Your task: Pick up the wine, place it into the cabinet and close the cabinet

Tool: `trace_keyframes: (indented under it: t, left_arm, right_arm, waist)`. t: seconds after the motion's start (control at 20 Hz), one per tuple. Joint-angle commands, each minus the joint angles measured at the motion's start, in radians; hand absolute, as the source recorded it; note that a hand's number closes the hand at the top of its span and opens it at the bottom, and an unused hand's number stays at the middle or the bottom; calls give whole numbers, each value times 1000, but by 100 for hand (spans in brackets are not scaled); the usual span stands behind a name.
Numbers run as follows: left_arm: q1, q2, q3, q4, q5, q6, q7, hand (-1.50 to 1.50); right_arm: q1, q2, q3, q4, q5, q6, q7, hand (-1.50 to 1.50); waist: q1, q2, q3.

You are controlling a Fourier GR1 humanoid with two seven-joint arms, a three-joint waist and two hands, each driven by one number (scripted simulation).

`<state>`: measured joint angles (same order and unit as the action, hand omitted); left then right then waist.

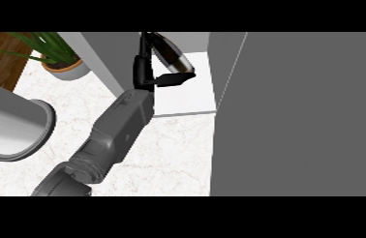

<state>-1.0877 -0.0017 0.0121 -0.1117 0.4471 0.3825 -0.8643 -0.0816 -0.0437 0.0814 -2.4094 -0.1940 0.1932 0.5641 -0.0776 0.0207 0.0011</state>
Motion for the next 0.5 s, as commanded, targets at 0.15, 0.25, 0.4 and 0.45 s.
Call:
trace_keyframes:
  t: [0.15,0.25,0.4,0.45]
  left_arm:
    - [31,2,13,6,13,-53,6,-150]
    - [60,2,26,-3,43,-75,-36,-150]
    - [58,2,11,-21,74,-92,-13,-150]
    - [46,2,14,-17,71,-95,-8,-150]
  right_arm:
    - [-5,-5,-37,5,-34,-4,-2,-150]
    - [16,-7,7,-96,-42,-16,67,-150]
    - [32,12,10,-67,-16,-21,28,-150]
    - [-44,-14,-41,-8,-55,-14,33,-150]
  waist:
    - [28,-2,-2]
    - [8,-2,-3]
    - [15,-9,-2]
    - [22,-5,-2]
